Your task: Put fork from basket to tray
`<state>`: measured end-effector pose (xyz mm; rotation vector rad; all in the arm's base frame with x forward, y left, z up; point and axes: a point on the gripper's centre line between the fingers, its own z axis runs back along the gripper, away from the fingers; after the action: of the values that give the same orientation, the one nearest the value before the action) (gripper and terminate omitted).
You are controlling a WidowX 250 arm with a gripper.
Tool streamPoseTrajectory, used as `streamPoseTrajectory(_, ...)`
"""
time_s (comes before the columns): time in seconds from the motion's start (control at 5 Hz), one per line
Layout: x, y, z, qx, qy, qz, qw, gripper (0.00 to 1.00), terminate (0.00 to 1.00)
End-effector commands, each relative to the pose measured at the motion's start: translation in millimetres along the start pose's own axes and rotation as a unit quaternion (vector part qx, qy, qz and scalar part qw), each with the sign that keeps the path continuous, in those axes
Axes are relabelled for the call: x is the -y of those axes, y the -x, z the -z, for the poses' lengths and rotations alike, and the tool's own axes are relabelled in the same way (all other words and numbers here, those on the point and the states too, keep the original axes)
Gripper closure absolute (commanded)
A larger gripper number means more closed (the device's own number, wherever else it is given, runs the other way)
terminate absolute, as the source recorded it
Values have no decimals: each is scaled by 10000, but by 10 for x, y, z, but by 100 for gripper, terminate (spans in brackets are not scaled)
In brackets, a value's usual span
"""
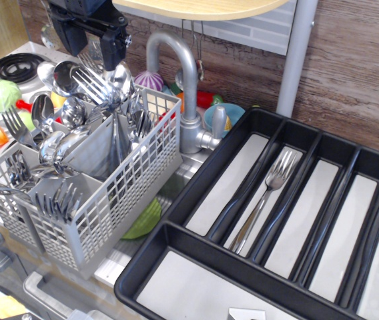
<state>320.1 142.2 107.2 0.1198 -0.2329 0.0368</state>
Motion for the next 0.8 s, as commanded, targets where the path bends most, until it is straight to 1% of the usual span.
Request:
streamPoseTrajectory(0.0, 0, 0, 0, 0, 0, 0, 10000, 0, 0)
streamPoseTrajectory(0.4, -235, -130, 87, 12, 127, 386, 9992, 0, 0)
streamPoseTrajectory(0.6, -273, -138, 183, 89, 188, 504, 9985, 0, 0)
